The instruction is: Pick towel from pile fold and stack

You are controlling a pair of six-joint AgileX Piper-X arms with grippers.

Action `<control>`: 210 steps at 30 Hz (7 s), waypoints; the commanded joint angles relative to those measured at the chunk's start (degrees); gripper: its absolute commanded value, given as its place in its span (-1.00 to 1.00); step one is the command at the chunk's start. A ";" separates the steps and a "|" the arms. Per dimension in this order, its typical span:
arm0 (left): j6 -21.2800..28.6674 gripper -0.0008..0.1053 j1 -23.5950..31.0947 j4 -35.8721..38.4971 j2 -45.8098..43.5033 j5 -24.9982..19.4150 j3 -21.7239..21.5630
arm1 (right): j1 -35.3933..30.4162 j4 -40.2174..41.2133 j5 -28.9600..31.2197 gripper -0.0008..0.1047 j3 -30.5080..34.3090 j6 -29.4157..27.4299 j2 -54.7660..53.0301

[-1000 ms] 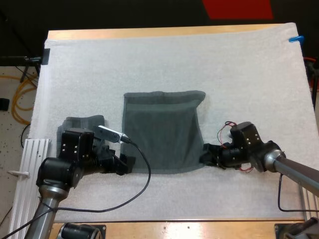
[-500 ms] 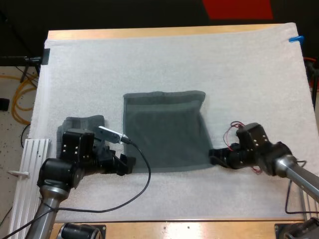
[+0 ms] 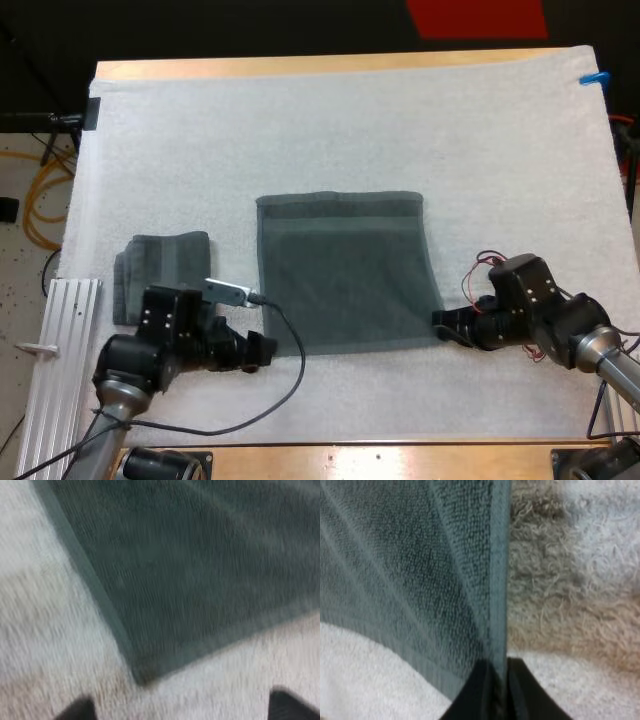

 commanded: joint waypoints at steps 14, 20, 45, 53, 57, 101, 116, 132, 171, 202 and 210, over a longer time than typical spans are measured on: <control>-9.29 0.27 -10.84 -12.86 23.11 -7.09 0.77 | -0.02 0.59 0.40 -0.99 0.10 -0.62 -0.40; -9.69 0.26 -10.84 -16.27 27.27 -1.21 0.77 | -0.02 0.59 0.40 -0.99 0.10 -0.62 -0.40; -6.20 -0.98 -10.84 5.13 6.71 3.39 -2.38 | 7.14 7.90 0.21 -0.99 -0.05 3.22 -12.36; -8.32 -0.98 -9.48 -1.67 3.36 3.40 -2.38 | 10.00 0.56 11.07 -0.99 -0.05 14.24 -11.75; -10.51 -0.98 -6.11 -8.92 8.96 3.42 -2.38 | 7.66 -7.73 10.10 -0.99 -0.05 17.42 -6.48; -9.99 -0.13 4.18 -48.31 24.89 15.05 -7.12 | -1.35 -58.72 6.19 0.54 -2.66 7.69 15.14; -5.82 0.43 4.18 -19.17 -0.50 13.57 -7.94 | -1.35 -9.31 17.30 0.54 -4.59 -7.15 -4.24; 1.54 0.43 4.18 -0.56 -3.78 10.15 -7.92 | -12.94 -15.33 -5.26 0.49 -8.04 -10.06 15.84; 1.54 0.43 4.18 0.41 -3.78 10.27 -7.92 | -8.01 -10.52 -22.41 -0.74 -18.65 -10.50 36.75; 1.54 0.43 4.18 0.41 -3.78 10.27 -7.92 | -7.27 5.08 11.55 -0.99 -19.20 -12.70 14.99; 1.54 0.43 4.18 0.41 -3.78 10.27 -7.92 | -5.87 -5.40 -7.69 -0.99 -19.20 2.49 23.48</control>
